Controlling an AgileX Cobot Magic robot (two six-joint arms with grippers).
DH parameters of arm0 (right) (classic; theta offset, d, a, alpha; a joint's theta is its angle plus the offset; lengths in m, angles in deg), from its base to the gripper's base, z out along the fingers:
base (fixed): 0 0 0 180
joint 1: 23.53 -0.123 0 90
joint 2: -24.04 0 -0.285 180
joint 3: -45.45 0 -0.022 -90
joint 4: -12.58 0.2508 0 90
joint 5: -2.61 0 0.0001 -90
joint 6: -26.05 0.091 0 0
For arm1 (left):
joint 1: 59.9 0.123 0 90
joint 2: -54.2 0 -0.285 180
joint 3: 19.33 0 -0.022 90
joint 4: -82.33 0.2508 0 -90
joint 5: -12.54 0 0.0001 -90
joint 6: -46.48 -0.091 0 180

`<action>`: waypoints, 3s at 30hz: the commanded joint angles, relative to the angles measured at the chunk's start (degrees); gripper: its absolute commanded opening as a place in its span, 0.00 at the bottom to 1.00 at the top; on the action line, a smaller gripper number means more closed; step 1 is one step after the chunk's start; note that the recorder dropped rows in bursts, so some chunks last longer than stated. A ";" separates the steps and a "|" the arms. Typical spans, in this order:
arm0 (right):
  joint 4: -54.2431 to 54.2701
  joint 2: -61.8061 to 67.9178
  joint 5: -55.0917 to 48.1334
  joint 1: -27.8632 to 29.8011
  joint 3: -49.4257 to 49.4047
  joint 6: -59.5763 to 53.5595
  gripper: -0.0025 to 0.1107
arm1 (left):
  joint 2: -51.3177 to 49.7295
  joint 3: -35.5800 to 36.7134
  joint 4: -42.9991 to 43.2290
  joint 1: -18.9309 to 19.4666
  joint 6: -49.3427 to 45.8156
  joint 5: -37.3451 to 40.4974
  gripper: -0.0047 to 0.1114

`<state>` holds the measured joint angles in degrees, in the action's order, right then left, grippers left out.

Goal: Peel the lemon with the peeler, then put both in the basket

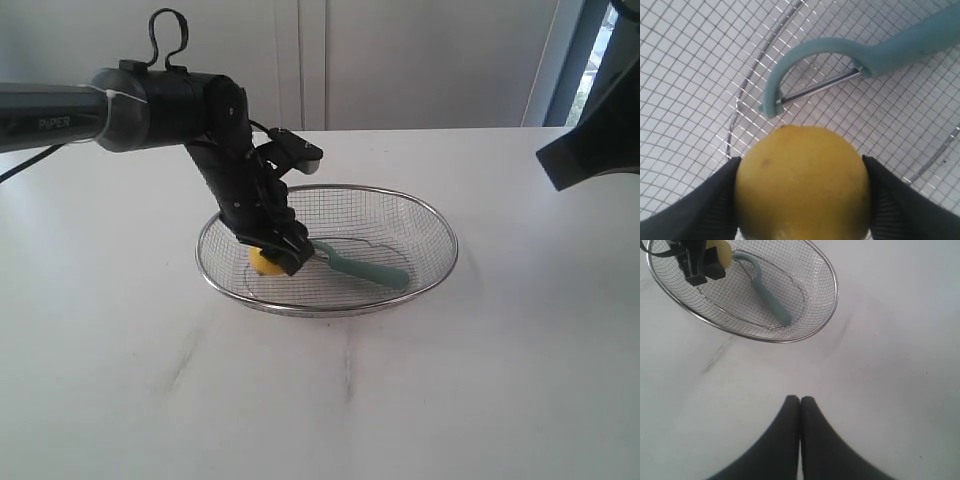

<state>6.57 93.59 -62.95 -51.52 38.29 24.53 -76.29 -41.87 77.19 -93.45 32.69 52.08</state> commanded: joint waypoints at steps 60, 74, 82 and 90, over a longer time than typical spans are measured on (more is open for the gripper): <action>0.18 -0.47 0.99 0.03 -0.13 0.32 0.02 | 74.71 34.89 19.25 -0.30 20.48 30.43 0.04; 0.18 -0.47 0.99 0.03 -0.13 0.32 0.02 | 75.39 35.12 19.35 0.08 20.48 30.43 0.04; 0.03 -0.46 0.99 0.03 -0.13 0.32 0.02 | 80.50 38.08 17.82 13.40 20.48 27.05 0.04; 0.03 -0.46 0.99 0.03 -0.13 0.32 0.02 | 94.37 46.00 19.04 19.26 20.48 21.72 0.04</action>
<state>6.57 93.59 -62.50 -51.52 38.29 24.53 14.24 1.90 96.19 -75.23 52.82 74.12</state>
